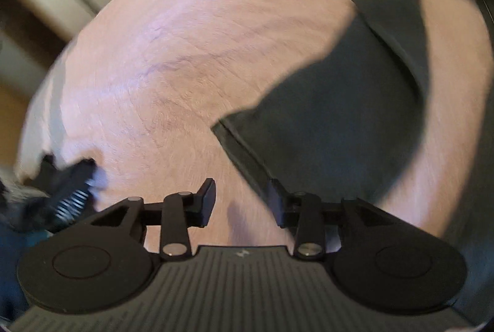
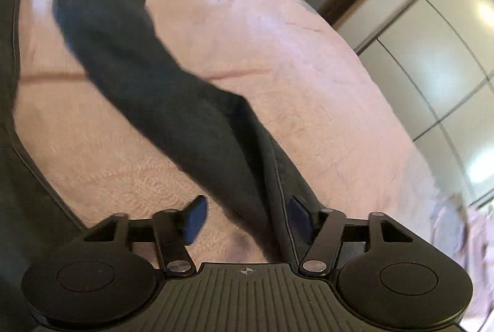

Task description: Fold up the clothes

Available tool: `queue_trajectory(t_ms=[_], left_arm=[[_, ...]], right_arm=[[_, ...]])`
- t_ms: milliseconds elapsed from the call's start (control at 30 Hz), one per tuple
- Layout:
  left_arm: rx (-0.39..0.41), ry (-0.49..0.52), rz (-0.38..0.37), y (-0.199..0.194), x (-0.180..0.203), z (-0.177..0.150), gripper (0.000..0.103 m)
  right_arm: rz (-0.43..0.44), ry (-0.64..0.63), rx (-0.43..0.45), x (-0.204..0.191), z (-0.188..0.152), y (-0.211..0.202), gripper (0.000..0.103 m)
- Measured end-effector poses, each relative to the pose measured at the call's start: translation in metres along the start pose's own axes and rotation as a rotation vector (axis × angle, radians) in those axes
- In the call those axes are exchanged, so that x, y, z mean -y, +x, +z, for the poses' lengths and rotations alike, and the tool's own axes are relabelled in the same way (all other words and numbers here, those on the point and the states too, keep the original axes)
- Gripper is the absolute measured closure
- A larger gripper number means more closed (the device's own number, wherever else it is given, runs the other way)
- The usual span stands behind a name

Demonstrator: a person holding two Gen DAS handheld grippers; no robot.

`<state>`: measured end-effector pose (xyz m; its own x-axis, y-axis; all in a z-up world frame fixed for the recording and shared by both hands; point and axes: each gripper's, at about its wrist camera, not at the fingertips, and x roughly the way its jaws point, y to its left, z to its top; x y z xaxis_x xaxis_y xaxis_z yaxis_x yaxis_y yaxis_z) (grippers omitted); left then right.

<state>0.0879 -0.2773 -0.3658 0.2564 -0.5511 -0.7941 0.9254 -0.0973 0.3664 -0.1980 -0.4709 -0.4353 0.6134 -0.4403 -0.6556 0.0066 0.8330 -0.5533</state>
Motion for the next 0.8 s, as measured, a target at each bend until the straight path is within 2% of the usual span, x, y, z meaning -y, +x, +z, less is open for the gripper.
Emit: queue_trajectory(t_ms=[33,133,200,267,300,333,367,400,667,800], left_arm=[[0.005,-0.059,-0.036,0.005,-0.006,0.003,0.059],[0.01,-0.231,-0.141,0.021,-0.021,0.007,0.058],[0.011,-0.311,-0.181,0.03,-0.025,0.005,0.059],[0.001,-0.344,-0.199,0.033,-0.026,0.004,0.064],[0.001,-0.348,-0.203,0.033,-0.026,0.006,0.067],[0.007,-0.341,-0.202,0.031,-0.025,0.007,0.08],[0.013,-0.335,-0.2,0.028,-0.025,0.007,0.098],[0.026,-0.336,-0.191,0.025,-0.026,0.005,0.102],[0.143,-0.334,-0.114,-0.007,-0.032,-0.002,0.102],[0.173,-0.329,-0.111,-0.019,-0.037,0.003,0.102]], right_arm=[[-0.018,-0.033,-0.005,-0.004,-0.001,0.004,0.037],[-0.064,-0.077,-0.003,-0.005,-0.005,0.009,0.035],[-0.091,-0.086,-0.023,-0.002,-0.008,0.014,0.034],[-0.115,-0.097,-0.049,0.0,-0.012,0.018,0.034],[-0.127,-0.101,-0.063,0.001,-0.013,0.019,0.034],[-0.139,-0.104,-0.076,0.002,-0.015,0.021,0.034],[-0.152,-0.108,-0.09,0.003,-0.017,0.022,0.034],[-0.164,-0.112,-0.104,0.004,-0.018,0.023,0.034],[-0.191,-0.117,-0.157,0.008,-0.026,0.03,0.034],[-0.194,-0.124,-0.179,0.007,-0.027,0.032,0.035]])
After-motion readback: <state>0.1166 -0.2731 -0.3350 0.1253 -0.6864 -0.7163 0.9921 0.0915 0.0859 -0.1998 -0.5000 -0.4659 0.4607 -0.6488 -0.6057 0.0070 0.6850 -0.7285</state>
